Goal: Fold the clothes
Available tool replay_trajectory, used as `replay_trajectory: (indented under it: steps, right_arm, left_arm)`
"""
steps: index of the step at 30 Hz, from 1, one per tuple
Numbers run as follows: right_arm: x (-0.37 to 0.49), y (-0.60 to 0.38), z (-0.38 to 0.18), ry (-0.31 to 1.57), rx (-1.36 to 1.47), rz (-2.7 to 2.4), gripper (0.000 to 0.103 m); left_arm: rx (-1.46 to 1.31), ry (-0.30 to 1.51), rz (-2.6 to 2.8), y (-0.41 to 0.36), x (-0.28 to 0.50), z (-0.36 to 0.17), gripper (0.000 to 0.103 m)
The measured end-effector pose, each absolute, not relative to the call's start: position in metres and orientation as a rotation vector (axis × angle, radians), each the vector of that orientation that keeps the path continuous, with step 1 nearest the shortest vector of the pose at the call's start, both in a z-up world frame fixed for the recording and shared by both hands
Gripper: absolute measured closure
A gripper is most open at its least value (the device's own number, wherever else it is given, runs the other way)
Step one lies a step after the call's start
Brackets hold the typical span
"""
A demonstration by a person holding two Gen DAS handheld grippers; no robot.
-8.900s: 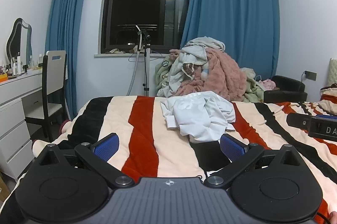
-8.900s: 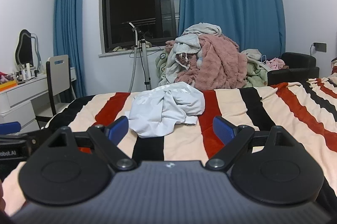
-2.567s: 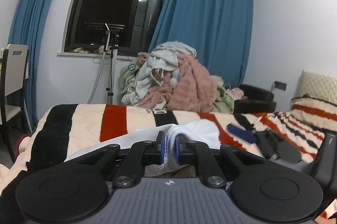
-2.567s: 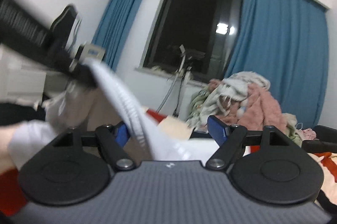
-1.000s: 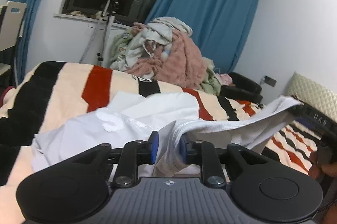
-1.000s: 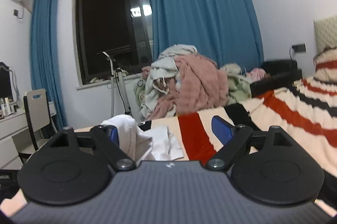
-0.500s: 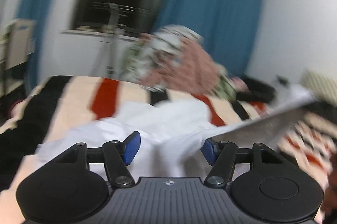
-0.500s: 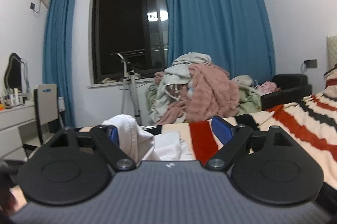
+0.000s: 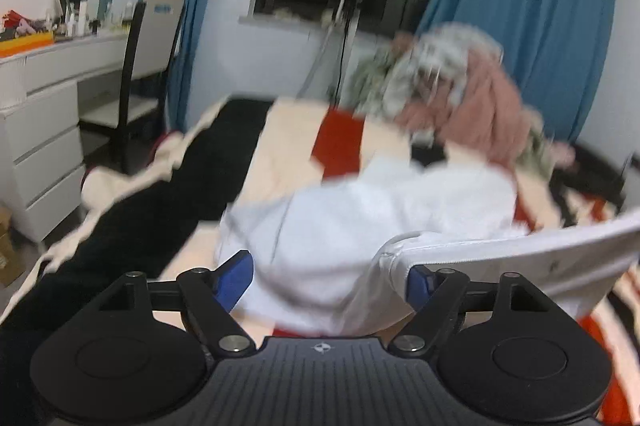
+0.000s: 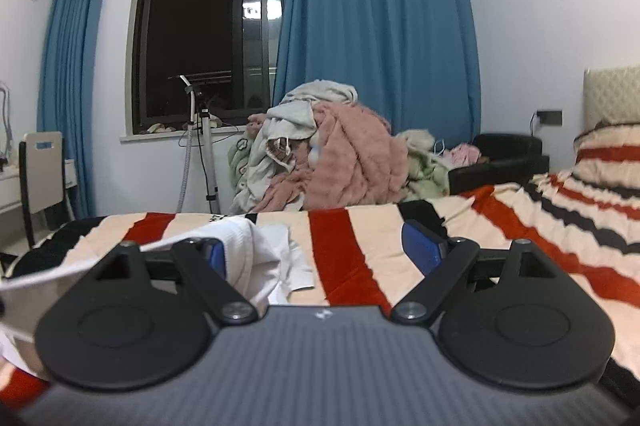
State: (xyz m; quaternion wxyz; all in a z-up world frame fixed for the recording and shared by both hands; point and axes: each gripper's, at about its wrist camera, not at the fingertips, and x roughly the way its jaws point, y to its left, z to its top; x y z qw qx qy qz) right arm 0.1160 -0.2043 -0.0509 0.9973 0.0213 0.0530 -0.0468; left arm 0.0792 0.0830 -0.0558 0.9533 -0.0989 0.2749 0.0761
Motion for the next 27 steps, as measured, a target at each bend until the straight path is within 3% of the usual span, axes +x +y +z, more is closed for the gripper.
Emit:
replay_trajectory:
  steps: [9,17,22,27]
  right_arm:
    - [0.11,-0.195,-0.072,0.227,-0.003,-0.127,0.017]
    - [0.075,-0.197,-0.058,0.177,0.081,-0.187,0.017]
    - [0.05,-0.193,0.014,0.021,0.089,-0.139,0.018]
    - [0.03,-0.192,0.137,-0.152,0.077,-0.057,0.018]
  left_arm:
    - [-0.205,0.517,0.216,0.09,0.071,-0.053,0.019]
    - [-0.186,0.289,0.209,0.081,0.026,-0.015,0.019]
    - [-0.24,0.111,0.211,0.09,0.001,0.051,0.019]
    - [-0.277,-0.053,0.195,0.097,-0.02,0.175,0.019]
